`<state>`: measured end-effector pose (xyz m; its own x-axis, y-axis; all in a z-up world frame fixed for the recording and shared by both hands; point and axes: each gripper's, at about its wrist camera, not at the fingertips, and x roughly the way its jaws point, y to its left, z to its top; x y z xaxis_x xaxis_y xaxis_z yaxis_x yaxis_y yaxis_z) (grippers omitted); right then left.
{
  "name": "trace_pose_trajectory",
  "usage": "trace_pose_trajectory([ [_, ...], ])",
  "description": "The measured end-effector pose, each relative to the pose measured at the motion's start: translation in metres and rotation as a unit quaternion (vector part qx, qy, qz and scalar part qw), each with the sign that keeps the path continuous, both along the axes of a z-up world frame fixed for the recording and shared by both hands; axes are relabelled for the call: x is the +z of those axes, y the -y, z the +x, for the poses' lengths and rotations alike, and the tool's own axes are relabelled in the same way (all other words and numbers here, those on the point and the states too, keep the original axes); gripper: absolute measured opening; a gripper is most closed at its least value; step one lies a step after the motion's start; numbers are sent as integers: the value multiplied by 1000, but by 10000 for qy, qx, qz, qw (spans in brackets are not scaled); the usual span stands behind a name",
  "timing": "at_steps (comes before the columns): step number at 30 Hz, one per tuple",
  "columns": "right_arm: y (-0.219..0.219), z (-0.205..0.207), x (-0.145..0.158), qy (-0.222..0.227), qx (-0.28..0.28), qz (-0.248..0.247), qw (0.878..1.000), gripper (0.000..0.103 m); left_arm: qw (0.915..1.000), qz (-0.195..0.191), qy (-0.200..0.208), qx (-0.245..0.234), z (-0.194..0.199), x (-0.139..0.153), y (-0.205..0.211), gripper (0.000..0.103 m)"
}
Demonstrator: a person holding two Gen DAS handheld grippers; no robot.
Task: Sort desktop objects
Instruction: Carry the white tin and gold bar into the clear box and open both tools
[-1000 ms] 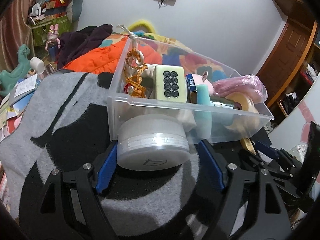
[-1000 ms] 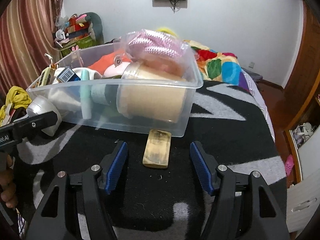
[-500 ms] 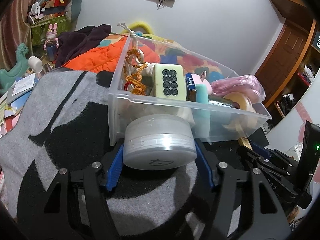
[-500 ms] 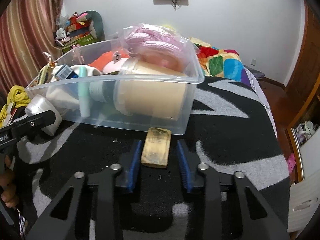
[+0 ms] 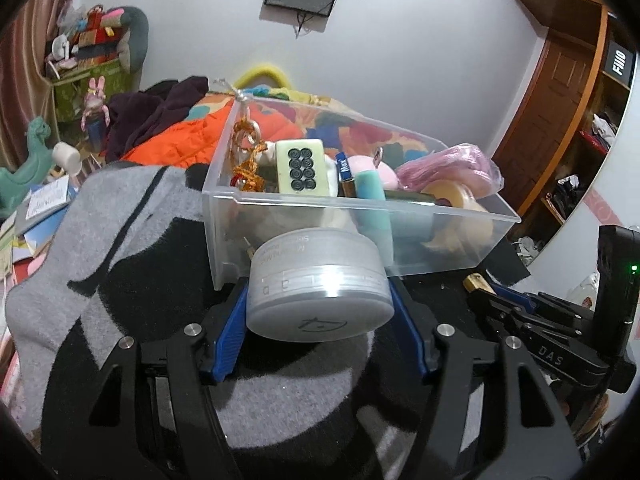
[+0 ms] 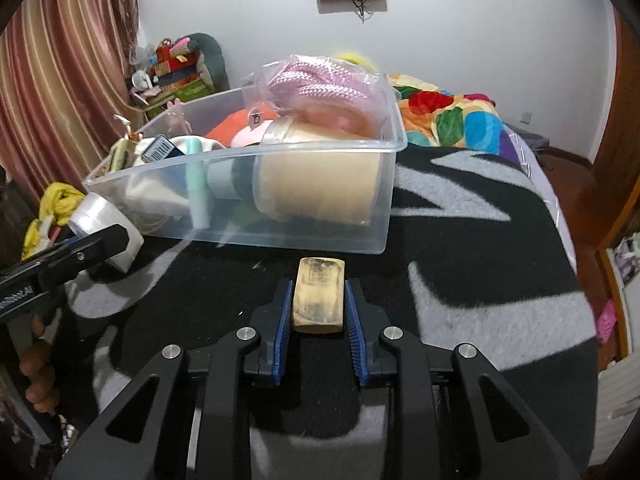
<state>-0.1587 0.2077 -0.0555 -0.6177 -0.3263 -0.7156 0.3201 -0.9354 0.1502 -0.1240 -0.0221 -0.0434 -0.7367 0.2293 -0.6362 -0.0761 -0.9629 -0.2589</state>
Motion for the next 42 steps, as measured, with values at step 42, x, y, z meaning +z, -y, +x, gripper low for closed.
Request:
trace_pose_trajectory([
  [42,35,-35,58,-734,333,-670,9945,23,9972,54,-714,-234,-47,67,-11,65],
])
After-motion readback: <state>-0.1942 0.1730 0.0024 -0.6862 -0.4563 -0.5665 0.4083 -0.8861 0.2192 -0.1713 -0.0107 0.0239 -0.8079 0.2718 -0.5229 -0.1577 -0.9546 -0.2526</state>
